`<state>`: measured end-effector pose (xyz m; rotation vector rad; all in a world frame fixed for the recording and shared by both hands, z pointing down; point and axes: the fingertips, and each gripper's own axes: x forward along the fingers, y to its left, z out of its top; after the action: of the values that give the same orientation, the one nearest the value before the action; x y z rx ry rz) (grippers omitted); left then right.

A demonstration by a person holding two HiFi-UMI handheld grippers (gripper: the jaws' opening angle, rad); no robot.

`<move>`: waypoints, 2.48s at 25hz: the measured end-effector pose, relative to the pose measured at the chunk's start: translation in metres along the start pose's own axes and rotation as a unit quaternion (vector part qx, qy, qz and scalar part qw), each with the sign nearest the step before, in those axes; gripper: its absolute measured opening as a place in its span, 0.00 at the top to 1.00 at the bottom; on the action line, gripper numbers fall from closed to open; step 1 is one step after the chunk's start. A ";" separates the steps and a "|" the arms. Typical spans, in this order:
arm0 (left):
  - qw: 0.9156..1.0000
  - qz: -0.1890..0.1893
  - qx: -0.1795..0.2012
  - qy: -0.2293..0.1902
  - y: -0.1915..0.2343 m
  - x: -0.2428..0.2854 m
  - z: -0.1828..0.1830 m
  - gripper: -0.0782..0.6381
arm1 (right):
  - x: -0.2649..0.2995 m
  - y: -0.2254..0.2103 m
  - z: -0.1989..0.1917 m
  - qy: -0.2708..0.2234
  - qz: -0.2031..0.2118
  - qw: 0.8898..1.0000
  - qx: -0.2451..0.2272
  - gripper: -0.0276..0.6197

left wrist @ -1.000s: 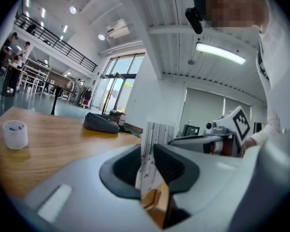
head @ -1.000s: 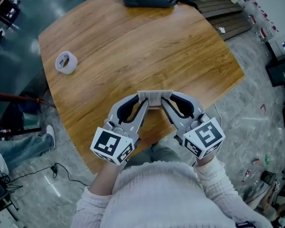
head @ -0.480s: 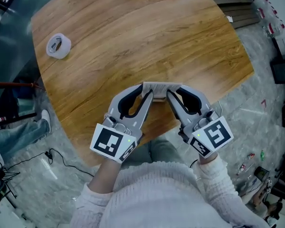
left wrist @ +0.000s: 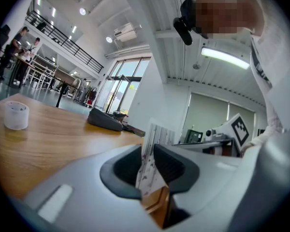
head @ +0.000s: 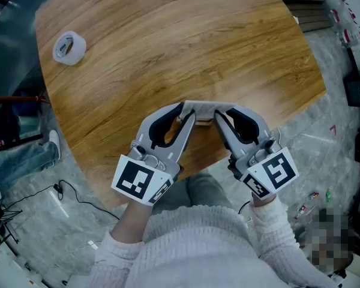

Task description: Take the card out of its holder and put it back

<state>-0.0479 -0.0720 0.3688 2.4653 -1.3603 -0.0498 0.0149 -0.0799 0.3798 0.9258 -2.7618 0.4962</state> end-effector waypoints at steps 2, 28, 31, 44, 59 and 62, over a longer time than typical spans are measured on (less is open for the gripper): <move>1.000 0.000 -0.003 -0.001 0.000 0.000 -0.001 0.78 | 0.000 0.000 -0.001 -0.001 0.002 1.000 0.000 0.85; 1.000 0.003 0.021 0.016 -0.002 0.000 -0.009 0.78 | -0.001 0.000 -0.010 0.005 0.008 1.000 0.001 0.85; 1.000 -0.001 0.021 0.020 -0.002 0.001 -0.010 0.78 | -0.001 -0.001 -0.011 0.003 0.006 1.000 0.005 0.85; 0.999 0.008 0.018 0.036 0.005 0.001 -0.029 0.78 | 0.006 -0.002 -0.028 0.023 0.013 1.000 0.010 0.85; 0.997 0.019 0.010 0.074 0.010 -0.001 -0.056 0.76 | 0.009 -0.002 -0.048 0.043 0.016 0.999 0.019 0.84; 0.997 0.021 0.011 0.077 0.013 -0.002 -0.057 0.75 | 0.008 -0.003 -0.047 0.040 0.012 0.999 0.019 0.82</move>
<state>-0.0487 -0.0619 0.4261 2.4024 -1.3530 0.1616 0.0134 -0.0689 0.4260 0.8633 -2.7034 0.5784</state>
